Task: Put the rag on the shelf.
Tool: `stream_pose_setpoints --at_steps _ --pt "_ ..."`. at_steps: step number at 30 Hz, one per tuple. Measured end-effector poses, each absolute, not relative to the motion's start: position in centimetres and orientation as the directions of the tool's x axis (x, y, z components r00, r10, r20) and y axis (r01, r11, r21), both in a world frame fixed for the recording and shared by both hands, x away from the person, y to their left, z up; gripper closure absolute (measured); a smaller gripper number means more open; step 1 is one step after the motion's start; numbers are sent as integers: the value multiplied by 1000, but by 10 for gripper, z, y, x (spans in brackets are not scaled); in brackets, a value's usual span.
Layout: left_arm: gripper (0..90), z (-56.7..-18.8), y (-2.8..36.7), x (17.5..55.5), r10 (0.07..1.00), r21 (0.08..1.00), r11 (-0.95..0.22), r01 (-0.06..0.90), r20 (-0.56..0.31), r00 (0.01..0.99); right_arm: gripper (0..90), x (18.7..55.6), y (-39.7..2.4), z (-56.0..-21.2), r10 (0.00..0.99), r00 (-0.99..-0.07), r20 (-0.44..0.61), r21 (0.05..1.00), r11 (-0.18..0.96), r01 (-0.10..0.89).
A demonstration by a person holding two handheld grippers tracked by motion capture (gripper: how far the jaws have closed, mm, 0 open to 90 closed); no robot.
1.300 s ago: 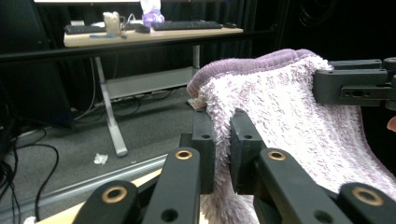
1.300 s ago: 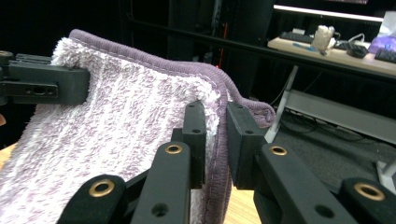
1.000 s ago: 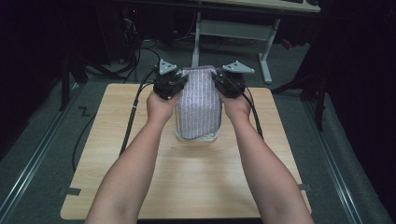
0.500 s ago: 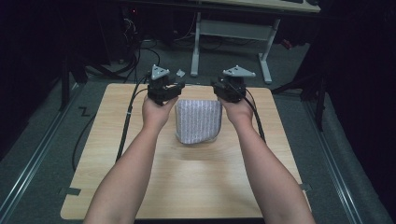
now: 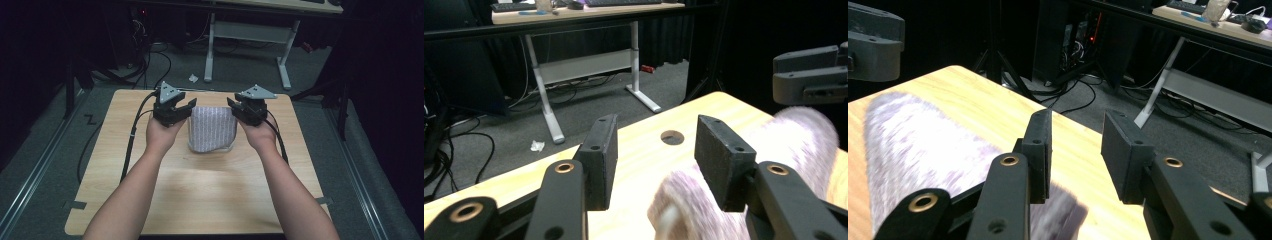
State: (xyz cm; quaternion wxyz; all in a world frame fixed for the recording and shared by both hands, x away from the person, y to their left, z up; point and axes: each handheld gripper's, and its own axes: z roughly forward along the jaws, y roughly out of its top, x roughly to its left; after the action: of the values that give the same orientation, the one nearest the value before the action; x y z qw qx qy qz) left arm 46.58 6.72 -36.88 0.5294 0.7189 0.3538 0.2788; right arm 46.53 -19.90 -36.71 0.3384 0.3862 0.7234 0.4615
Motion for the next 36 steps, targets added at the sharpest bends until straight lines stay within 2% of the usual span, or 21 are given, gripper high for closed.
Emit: stream_pose_setpoints --at_steps 7,16,23,29,36 --pt "517 -371 76 433 782 962 -193 195 31 622 624 434 -205 -377 867 -471 -165 930 295 218" --pt "498 -395 91 394 763 953 -196 232 -1 646 559 395 -220 -398 851 -495 -177 923 318 217" --pt "424 -428 99 377 750 933 -219 284 -25 661 497 377 -235 -425 847 -516 -126 908 309 284" --pt "415 -460 103 376 744 900 -245 359 -63 665 477 369 -240 -446 846 -516 -134 890 332 312" --pt "403 -500 103 364 731 847 -294 443 -99 676 456 356 -244 -486 844 -528 -96 853 343 393"
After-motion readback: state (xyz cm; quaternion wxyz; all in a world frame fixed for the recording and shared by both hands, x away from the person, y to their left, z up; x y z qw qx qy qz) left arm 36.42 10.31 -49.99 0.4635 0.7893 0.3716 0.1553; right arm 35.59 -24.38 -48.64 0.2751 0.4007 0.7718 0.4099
